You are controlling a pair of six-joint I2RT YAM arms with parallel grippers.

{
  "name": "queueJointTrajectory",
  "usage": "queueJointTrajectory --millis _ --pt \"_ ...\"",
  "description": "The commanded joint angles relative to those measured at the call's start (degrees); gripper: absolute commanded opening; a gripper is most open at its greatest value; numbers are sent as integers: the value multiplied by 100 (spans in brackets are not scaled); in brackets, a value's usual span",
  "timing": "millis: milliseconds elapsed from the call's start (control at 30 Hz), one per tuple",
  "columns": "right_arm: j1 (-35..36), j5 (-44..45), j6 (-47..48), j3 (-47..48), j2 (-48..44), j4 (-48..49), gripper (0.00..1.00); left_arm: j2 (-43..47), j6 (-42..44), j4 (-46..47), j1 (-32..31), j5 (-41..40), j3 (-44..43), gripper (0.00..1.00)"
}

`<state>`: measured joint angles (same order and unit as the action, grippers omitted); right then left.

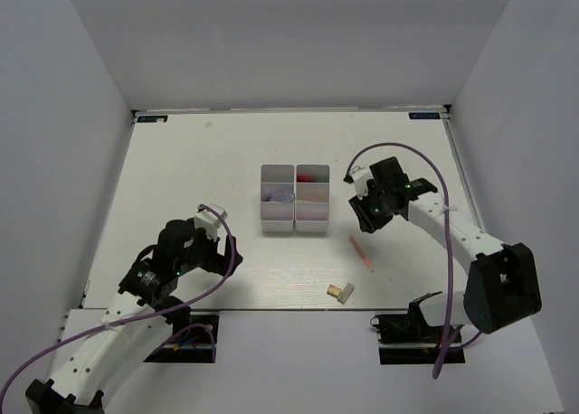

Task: Sort the stationery into containers
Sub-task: Place the pen in the storage box, then pick up the pen from the center of the board.

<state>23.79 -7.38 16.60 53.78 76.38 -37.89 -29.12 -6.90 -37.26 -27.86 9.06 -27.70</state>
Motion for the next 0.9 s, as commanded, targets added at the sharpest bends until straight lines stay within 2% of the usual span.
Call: queueJointTrajectory --millis 0,367,867 --pt "160 272 -192 45 245 -70 38 47 22 87 26 114 11 100" --pt "635 649 -605 -289 878 606 40 -14 57 78 52 192 2 100" --pt "811 949 -1194 -834 967 1371 41 73 66 78 26 202 2 100"
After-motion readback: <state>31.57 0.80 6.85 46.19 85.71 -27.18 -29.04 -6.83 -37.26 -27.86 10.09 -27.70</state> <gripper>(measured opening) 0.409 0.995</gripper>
